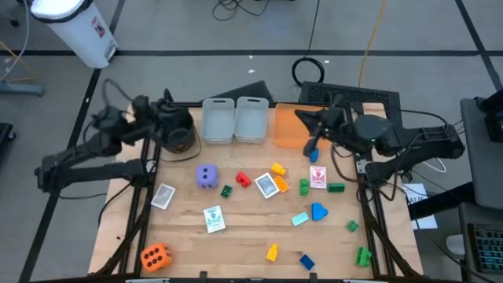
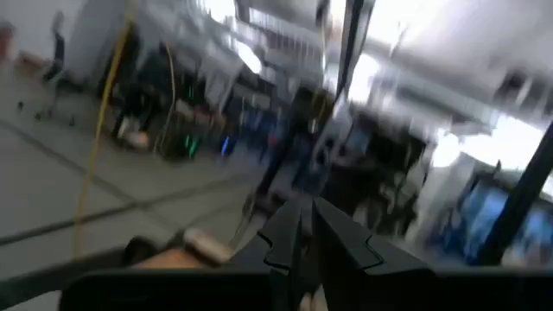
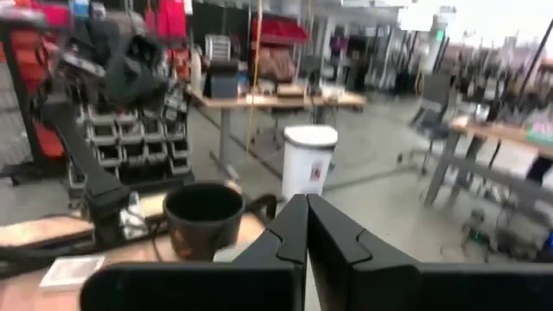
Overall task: Pick & Place Toys
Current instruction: Put the blue gamepiece into the right gray bin
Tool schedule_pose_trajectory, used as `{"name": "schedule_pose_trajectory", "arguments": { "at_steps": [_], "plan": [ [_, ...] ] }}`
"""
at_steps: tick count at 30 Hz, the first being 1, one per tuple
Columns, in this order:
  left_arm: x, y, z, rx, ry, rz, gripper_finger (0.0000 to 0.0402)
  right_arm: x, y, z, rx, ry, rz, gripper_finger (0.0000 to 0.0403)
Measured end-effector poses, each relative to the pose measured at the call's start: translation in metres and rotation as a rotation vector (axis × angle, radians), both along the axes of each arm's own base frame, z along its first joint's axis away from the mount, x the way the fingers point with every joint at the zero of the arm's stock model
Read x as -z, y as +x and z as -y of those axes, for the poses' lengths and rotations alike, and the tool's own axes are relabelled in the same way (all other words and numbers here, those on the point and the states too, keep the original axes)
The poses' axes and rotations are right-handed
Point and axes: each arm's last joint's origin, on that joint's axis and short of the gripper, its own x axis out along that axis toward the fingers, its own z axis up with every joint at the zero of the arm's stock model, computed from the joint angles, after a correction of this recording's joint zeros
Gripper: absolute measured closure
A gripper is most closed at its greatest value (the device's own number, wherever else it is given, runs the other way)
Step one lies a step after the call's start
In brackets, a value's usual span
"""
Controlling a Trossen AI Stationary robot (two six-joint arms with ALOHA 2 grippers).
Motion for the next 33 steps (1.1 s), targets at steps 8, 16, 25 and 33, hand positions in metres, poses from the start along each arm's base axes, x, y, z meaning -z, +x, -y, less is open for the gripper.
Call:
{"name": "schedule_pose_trajectory", "arguments": {
  "at_steps": [8, 16, 25, 33],
  "plan": [
    [-0.020, 0.048, -0.002, 0.068, 0.102, -0.221, 0.0363, 0.028, 0.004, -0.001, 0.042, 0.159, -0.162, 0.0332],
    [-0.024, 0.078, -0.007, 0.085, 0.090, -0.275, 0.0279, 0.031, -0.024, 0.005, 0.079, 0.209, -0.242, 0.0204],
    [-0.021, 0.101, -0.013, 0.096, -0.043, -0.267, 0.0150, 0.033, -0.051, 0.025, 0.095, 0.322, -0.304, 0.0112],
    [-0.016, 0.114, -0.017, 0.093, -0.018, -0.276, 0.0124, 0.033, -0.047, 0.028, 0.061, 0.327, -0.293, 0.0093]
  ]
}}
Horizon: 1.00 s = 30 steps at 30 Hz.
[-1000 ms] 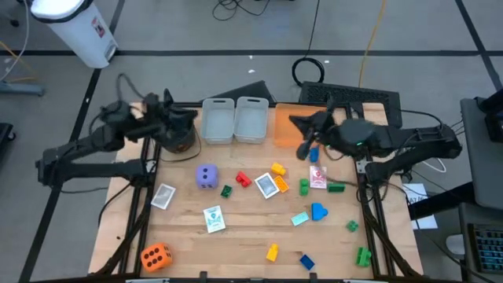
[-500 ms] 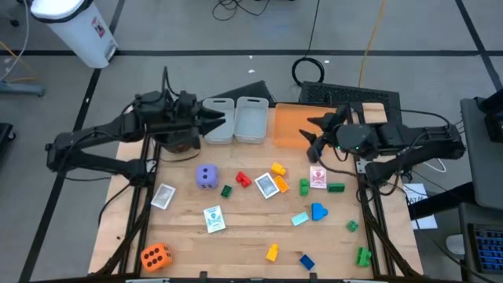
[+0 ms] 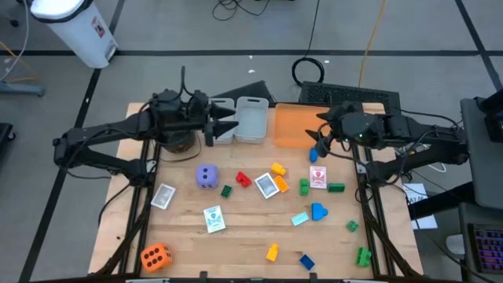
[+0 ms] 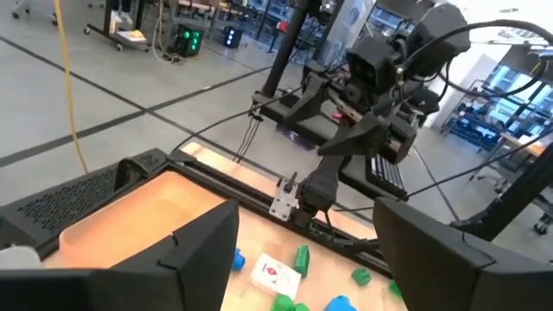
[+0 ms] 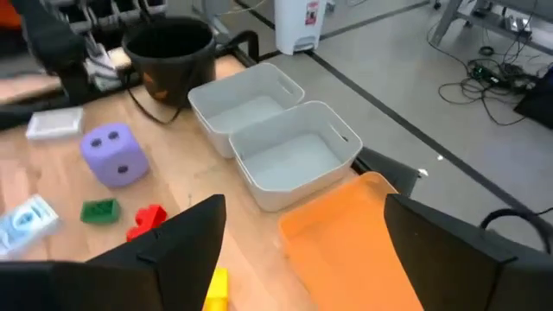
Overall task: Pick & Place Toys
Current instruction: Put the blue gamepiece into the right gray bin
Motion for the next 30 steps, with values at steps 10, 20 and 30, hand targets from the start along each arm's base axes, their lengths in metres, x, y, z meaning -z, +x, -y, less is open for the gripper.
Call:
{"name": "schedule_pose_trajectory", "arguments": {
  "at_steps": [10, 20, 30],
  "plan": [
    [-0.003, -0.005, 0.001, 0.008, 0.123, -0.009, 0.0123, 0.041, 0.032, 0.015, 0.300, 0.316, 0.155, 0.0102],
    [0.004, -0.010, -0.004, 0.002, 0.201, -0.117, 0.0123, 0.113, 0.057, 0.044, 0.732, 0.651, -0.166, 0.0099],
    [0.009, -0.014, -0.012, -0.031, 0.184, -0.166, 0.0123, 0.144, 0.061, 0.048, 0.936, 0.711, -0.359, 0.0099]
  ]
}}
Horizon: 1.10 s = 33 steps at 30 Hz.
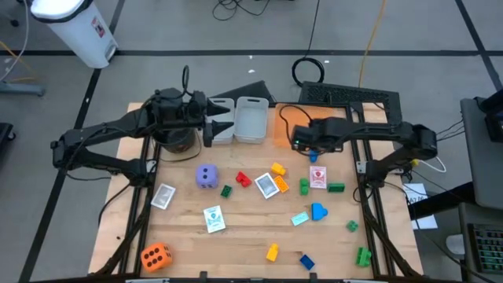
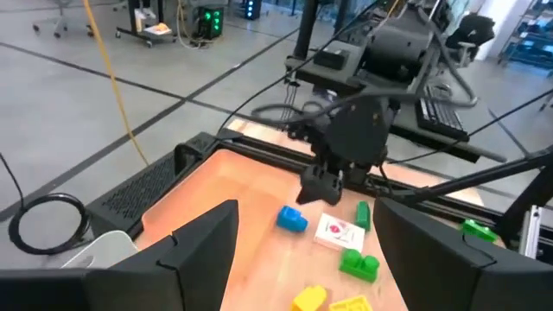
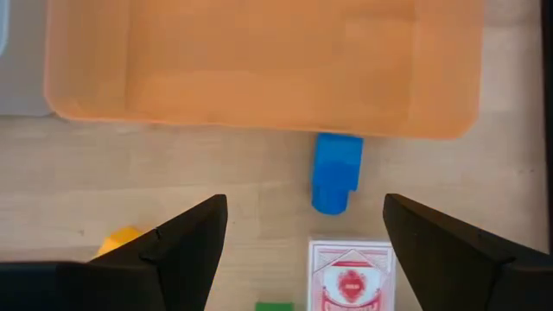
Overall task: Pick & Place Toys
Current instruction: Put the blue gamepiece into the right gray bin
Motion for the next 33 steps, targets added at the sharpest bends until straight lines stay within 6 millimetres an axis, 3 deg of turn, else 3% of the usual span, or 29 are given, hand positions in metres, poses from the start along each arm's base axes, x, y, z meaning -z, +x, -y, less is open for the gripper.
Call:
{"name": "schedule_pose_trajectory", "arguments": {
  "at_steps": [7, 16, 22, 33],
  "plan": [
    [0.000, -0.001, -0.003, -0.014, 0.000, 0.000, 0.0123, 0.023, 0.003, 0.007, 0.014, 0.052, -0.063, 0.0100],
    [0.000, -0.001, -0.003, 0.012, 0.008, -0.001, 0.0123, 0.062, -0.013, 0.007, 0.101, 0.173, -0.004, 0.0101],
    [0.000, -0.002, -0.004, 0.006, 0.010, -0.002, 0.0123, 0.070, -0.020, 0.009, 0.163, 0.154, 0.055, 0.0101],
    [0.000, -0.002, -0.005, 0.001, -0.004, 0.001, 0.0123, 0.082, -0.028, 0.032, 0.151, 0.132, 0.097, 0.0101]
  ]
}}
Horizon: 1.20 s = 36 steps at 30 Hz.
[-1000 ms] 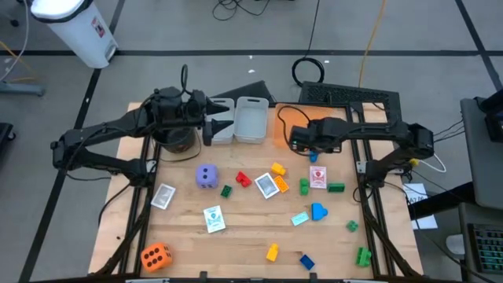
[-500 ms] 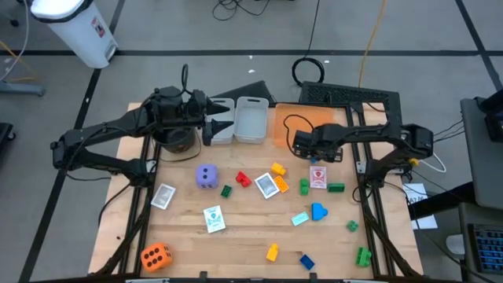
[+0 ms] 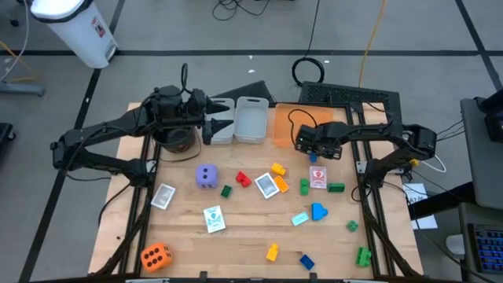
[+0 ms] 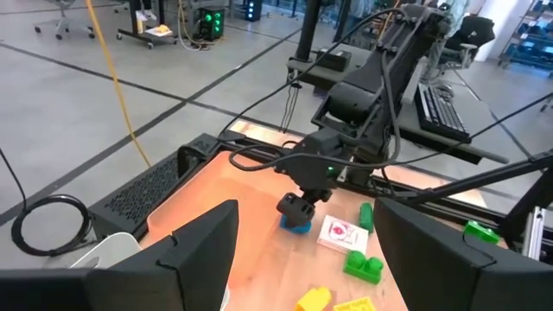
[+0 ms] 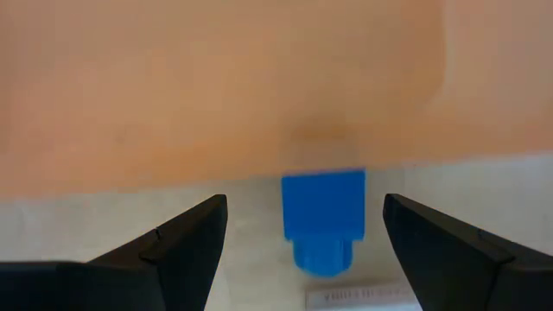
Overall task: Pick & Place Toys
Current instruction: Put the blue gamepiece into the right gray bin
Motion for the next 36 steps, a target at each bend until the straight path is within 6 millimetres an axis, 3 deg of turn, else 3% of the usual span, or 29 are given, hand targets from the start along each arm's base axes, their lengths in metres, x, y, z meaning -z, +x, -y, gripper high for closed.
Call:
{"name": "schedule_pose_trajectory", "arguments": {
  "at_steps": [22, 36],
  "plan": [
    [0.000, 0.000, 0.000, -0.004, -0.008, 0.001, 0.0124, 0.001, -0.010, 0.019, -0.061, 0.023, -0.017, 0.0101],
    [0.000, 0.000, 0.000, -0.005, -0.015, 0.002, 0.0123, 0.019, -0.020, 0.015, -0.021, 0.076, -0.004, 0.0113]
  ]
}}
